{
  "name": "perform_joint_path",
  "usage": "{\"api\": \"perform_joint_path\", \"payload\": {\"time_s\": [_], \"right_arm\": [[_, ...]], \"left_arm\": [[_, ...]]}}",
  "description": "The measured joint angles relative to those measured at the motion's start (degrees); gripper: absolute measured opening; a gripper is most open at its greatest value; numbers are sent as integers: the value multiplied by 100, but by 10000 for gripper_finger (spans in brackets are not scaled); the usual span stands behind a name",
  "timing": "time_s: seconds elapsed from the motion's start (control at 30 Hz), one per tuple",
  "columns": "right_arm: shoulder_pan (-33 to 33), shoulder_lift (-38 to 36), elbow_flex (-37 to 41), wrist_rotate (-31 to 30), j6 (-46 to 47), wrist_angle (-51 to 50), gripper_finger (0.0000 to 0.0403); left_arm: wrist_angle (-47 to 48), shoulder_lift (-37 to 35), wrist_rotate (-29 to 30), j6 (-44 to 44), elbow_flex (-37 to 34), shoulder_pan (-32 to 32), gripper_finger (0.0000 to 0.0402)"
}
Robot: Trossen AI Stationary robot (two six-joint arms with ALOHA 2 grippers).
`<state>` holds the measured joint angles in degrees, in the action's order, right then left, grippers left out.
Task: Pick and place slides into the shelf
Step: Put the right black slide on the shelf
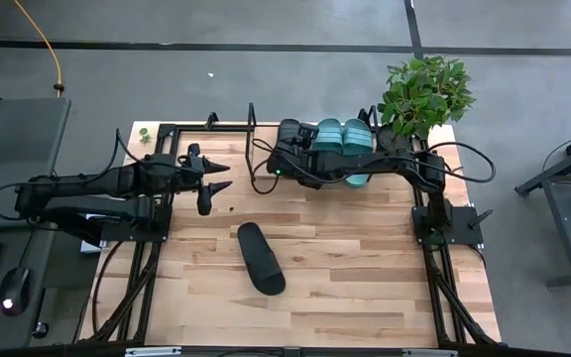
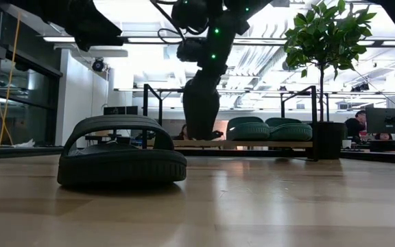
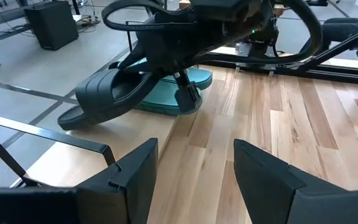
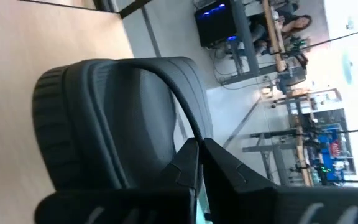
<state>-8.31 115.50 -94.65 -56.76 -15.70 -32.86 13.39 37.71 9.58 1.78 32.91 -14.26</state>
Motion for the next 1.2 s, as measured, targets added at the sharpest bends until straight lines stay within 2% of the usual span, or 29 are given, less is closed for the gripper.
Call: {"api": "perform_joint_path", "payload": {"time_s": [0.23, 1.07, 1.2], "right_arm": [[-33, 0, 0, 130, 61, -210, 0], [-29, -9, 0, -226, 783, -1451, 0], [-24, -11, -2, 18, 808, -1452, 0]], "left_arm": [[7, 0, -5, 2, 0, 0, 193], [2, 0, -15, 4, -2, 0, 193], [2, 0, -15, 4, -2, 0, 193]]}}
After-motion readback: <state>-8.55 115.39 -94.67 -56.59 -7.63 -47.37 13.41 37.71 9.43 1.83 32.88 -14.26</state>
